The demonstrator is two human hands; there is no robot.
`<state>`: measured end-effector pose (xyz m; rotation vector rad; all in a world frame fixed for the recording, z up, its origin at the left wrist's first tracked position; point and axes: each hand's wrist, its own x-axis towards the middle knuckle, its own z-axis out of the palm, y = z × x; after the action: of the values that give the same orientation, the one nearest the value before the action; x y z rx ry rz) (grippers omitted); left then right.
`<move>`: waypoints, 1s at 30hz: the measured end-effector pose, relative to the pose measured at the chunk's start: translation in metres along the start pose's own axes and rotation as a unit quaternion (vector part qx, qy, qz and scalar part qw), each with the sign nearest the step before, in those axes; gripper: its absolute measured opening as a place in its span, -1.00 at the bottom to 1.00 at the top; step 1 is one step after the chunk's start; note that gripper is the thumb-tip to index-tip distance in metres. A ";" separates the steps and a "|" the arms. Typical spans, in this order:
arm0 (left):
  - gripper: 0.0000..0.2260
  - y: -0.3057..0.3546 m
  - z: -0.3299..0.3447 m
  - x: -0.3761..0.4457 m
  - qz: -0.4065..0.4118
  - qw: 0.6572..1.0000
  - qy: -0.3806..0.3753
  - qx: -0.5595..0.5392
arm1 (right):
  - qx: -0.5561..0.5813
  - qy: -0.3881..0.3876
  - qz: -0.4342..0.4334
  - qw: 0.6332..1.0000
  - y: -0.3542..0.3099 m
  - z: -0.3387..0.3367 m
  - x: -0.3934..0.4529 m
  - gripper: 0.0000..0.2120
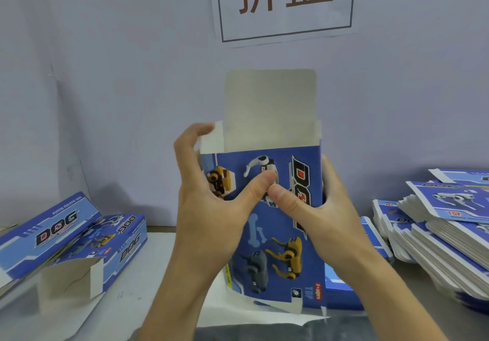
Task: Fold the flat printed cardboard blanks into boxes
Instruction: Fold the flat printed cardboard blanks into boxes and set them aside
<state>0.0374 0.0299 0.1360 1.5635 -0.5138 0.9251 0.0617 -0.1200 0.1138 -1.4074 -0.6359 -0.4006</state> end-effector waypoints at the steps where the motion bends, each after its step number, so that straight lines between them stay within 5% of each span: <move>1: -0.29 -0.003 0.001 0.000 -0.018 0.999 -0.004 -0.036 | -0.008 -0.005 -0.001 1.000 -0.002 -0.002 0.000 -0.40; 4: -0.10 -0.013 0.003 -0.001 -0.094 0.990 -0.006 -0.110 | -0.015 -0.016 0.002 1.000 -0.003 -0.005 0.002 -0.52; 8: -0.30 -0.025 0.006 -0.005 -0.173 0.976 -0.023 -0.126 | -0.005 -0.011 0.021 1.000 0.002 -0.004 0.003 -0.46; 15: -0.64 -0.030 0.013 -0.007 -0.111 0.991 -0.028 -0.066 | 0.001 0.075 0.062 0.995 0.013 -0.007 0.004 -0.04; 23: -0.42 -0.036 0.002 -0.006 -0.168 0.973 -0.107 -0.115 | 0.010 0.087 0.065 0.994 0.009 -0.013 0.005 -0.14; 30: -0.50 -0.036 0.010 -0.009 -0.097 0.988 -0.096 -0.066 | -0.025 0.190 0.034 0.981 0.014 -0.001 0.003 -0.21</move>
<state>0.0623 0.0262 0.1071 1.5585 -0.5366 0.5837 0.0724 -0.1185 0.1049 -1.3485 -0.2673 -0.6162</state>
